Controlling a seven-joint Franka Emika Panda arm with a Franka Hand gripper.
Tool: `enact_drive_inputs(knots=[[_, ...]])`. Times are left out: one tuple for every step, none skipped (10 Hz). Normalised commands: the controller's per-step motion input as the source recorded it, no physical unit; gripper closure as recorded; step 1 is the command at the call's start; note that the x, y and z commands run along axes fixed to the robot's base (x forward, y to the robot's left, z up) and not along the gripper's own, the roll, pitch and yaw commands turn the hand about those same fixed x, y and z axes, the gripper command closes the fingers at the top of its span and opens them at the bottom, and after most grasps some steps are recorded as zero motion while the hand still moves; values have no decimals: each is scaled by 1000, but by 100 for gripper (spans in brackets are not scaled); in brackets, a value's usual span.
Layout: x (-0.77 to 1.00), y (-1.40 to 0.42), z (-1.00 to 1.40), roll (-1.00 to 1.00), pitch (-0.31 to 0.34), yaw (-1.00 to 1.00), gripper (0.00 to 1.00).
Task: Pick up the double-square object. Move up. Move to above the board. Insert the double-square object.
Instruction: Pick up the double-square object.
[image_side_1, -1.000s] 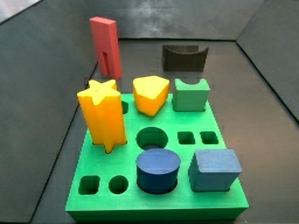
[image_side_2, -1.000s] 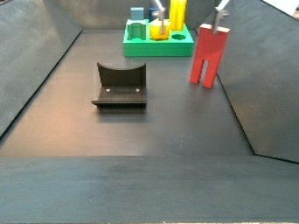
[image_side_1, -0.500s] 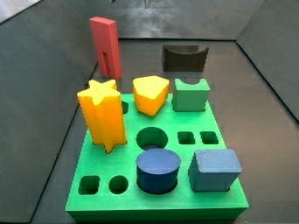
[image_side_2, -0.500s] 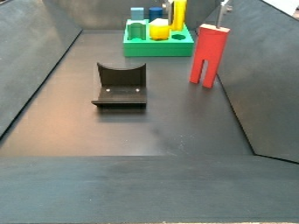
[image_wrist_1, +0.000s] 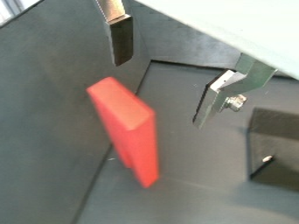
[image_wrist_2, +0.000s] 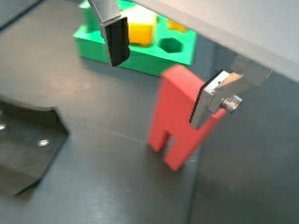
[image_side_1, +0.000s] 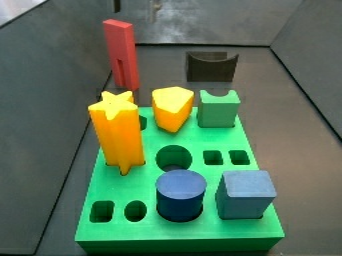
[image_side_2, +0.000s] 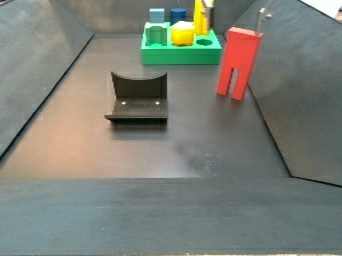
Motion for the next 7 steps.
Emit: enact_drive_inputs(knots=[[-271,-80,-117,0,-49,-71,0],[-220,0,-77,13,-9,-11,0],[-286,0,-34,0,-7,-11,0],[-226,0,-43,0,-36,-11,0],[-229,-77,-103,0,-69,-51,0],[-157,-97,-137,-19,-97,-120,0],[0,-177,-206,0,-81,-214,0]])
